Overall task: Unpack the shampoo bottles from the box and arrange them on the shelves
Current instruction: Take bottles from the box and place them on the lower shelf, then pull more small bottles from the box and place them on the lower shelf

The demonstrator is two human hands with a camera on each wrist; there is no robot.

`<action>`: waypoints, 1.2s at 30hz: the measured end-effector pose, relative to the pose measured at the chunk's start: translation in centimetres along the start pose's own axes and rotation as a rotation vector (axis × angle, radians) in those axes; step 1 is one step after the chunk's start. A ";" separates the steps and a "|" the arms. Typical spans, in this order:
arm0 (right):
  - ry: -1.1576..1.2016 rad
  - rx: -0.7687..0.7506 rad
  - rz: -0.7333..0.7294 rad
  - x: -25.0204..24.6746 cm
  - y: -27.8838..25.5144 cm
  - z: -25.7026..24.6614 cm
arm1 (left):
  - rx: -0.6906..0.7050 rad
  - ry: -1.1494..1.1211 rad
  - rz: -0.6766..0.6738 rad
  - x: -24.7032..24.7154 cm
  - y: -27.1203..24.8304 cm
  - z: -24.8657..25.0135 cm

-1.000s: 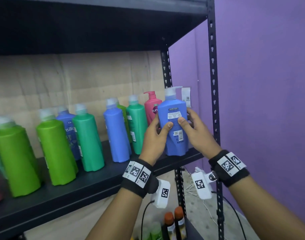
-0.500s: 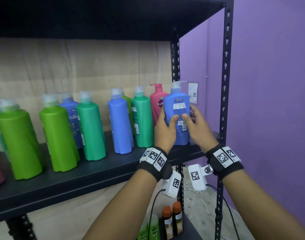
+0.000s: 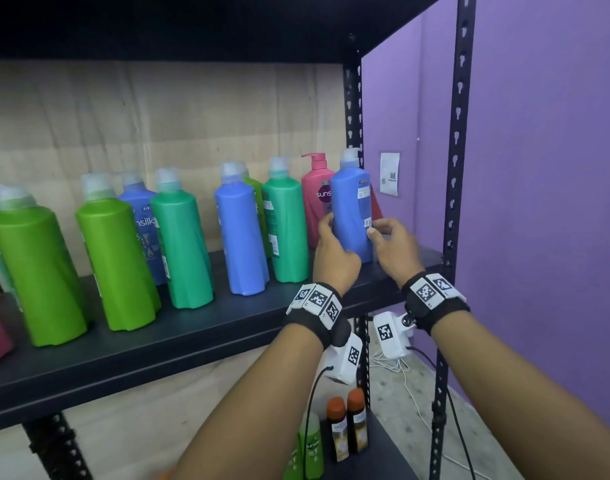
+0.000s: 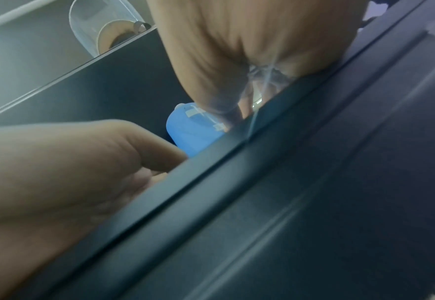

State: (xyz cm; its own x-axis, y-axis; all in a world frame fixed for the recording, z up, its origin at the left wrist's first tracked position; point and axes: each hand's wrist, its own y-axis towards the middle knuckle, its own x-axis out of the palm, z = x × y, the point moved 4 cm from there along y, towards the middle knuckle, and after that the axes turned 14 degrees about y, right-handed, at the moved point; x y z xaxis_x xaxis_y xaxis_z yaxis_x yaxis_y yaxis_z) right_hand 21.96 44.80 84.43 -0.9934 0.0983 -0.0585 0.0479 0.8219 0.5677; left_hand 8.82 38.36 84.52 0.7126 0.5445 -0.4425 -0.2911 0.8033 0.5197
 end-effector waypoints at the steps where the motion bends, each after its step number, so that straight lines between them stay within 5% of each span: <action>1: -0.042 -0.002 -0.009 0.0 -0.1 0.1 | 0.006 0.009 0.010 0.0 0.0 0.0; 15: -0.313 -0.114 -0.126 -0.3 -2.9 -0.5 | 0.023 0.117 0.162 -0.8 -1.1 0.7; 21: -0.342 -0.269 -0.285 -1.5 -5.8 -1.0 | 0.175 0.026 0.260 -2.0 -2.1 0.9; 31: -0.609 -0.452 -0.357 -5.2 -11.0 -1.8 | 0.457 0.128 0.110 -1.4 -8.1 0.7; 36: -0.664 -0.410 -0.384 -5.5 -13.8 -0.3 | 0.492 0.506 -0.011 -0.7 -12.3 -2.6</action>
State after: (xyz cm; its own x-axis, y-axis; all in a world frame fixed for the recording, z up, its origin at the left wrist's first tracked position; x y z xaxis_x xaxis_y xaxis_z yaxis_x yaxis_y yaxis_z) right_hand 26.69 32.76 77.21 -0.6609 0.2678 -0.7011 -0.4459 0.6113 0.6538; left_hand 10.27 28.71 76.54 0.2942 0.6785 -0.6731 0.1219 0.6719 0.7306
